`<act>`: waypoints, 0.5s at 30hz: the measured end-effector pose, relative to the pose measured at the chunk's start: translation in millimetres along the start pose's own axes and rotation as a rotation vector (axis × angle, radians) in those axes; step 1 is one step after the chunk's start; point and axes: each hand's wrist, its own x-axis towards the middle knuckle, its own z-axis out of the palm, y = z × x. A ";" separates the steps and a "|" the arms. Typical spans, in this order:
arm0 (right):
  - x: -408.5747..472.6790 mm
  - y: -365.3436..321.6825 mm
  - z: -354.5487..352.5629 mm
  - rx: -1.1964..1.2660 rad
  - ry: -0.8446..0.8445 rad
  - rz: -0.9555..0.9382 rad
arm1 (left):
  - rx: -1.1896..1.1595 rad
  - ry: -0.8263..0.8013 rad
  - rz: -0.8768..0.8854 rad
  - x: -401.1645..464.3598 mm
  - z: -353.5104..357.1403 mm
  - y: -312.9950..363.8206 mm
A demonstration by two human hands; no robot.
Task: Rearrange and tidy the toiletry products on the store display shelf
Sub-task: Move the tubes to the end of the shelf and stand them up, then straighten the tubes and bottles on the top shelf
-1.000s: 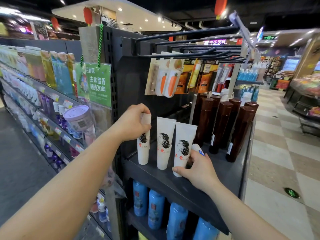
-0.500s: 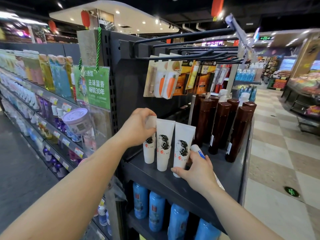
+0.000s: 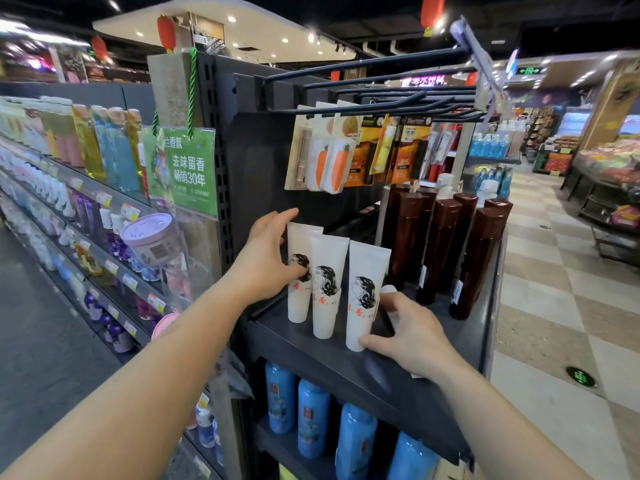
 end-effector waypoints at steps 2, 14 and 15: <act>0.3 11.8 -8.5 -0.162 -0.053 0.093 | 0.020 0.025 0.001 -4.2 -0.4 -1.9; 0.0 34.2 -10.3 -0.162 -0.152 0.199 | 0.136 0.229 0.071 -24.0 4.8 19.6; -0.8 35.2 -12.7 -0.150 -0.187 0.196 | 0.147 0.225 0.074 -26.0 5.5 23.4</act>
